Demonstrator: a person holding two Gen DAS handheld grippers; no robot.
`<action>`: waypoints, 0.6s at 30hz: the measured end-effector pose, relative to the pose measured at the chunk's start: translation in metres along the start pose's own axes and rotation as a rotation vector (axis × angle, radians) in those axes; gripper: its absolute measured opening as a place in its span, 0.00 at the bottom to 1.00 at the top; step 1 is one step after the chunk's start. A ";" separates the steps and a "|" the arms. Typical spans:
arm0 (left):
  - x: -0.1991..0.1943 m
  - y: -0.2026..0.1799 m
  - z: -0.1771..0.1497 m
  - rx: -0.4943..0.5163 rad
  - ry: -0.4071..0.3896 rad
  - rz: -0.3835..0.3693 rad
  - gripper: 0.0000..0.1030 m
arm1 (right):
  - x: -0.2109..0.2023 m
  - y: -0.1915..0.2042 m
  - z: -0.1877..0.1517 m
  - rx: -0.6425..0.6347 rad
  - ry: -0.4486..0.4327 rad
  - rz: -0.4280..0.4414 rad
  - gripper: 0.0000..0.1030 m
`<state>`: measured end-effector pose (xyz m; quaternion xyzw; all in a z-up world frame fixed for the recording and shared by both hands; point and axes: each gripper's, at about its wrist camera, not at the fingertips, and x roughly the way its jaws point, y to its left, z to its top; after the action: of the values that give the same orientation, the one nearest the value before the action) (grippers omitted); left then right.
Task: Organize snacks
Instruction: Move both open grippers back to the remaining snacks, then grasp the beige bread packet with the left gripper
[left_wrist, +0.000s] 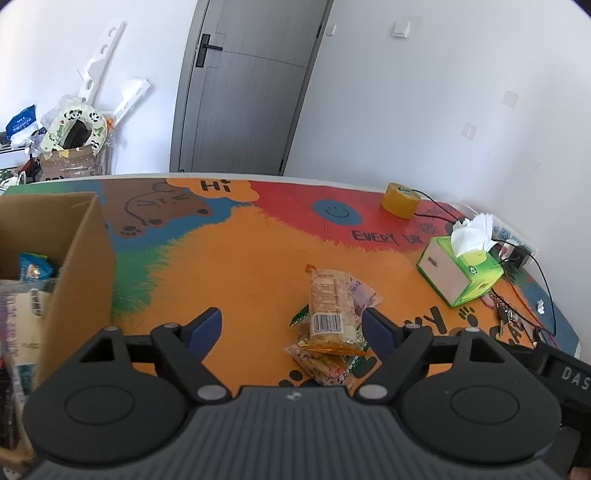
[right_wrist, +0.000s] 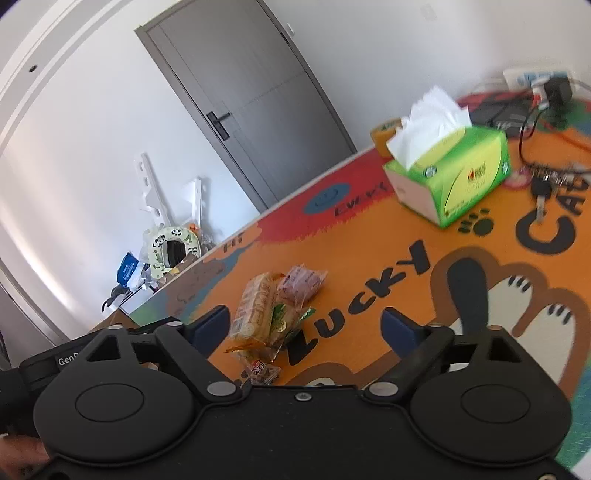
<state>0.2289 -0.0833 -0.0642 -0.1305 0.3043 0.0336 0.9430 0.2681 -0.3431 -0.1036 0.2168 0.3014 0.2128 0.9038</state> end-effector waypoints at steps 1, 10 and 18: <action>0.004 -0.001 0.000 0.003 0.005 0.000 0.79 | 0.003 -0.001 0.000 0.009 0.007 0.001 0.79; 0.034 -0.016 0.002 0.027 0.035 0.009 0.77 | 0.027 -0.011 0.003 0.058 0.042 0.029 0.74; 0.057 -0.026 -0.001 0.029 0.070 0.001 0.72 | 0.044 -0.029 0.003 0.126 0.084 0.048 0.61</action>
<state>0.2784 -0.1096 -0.0925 -0.1178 0.3374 0.0252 0.9336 0.3095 -0.3446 -0.1363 0.2715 0.3467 0.2239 0.8695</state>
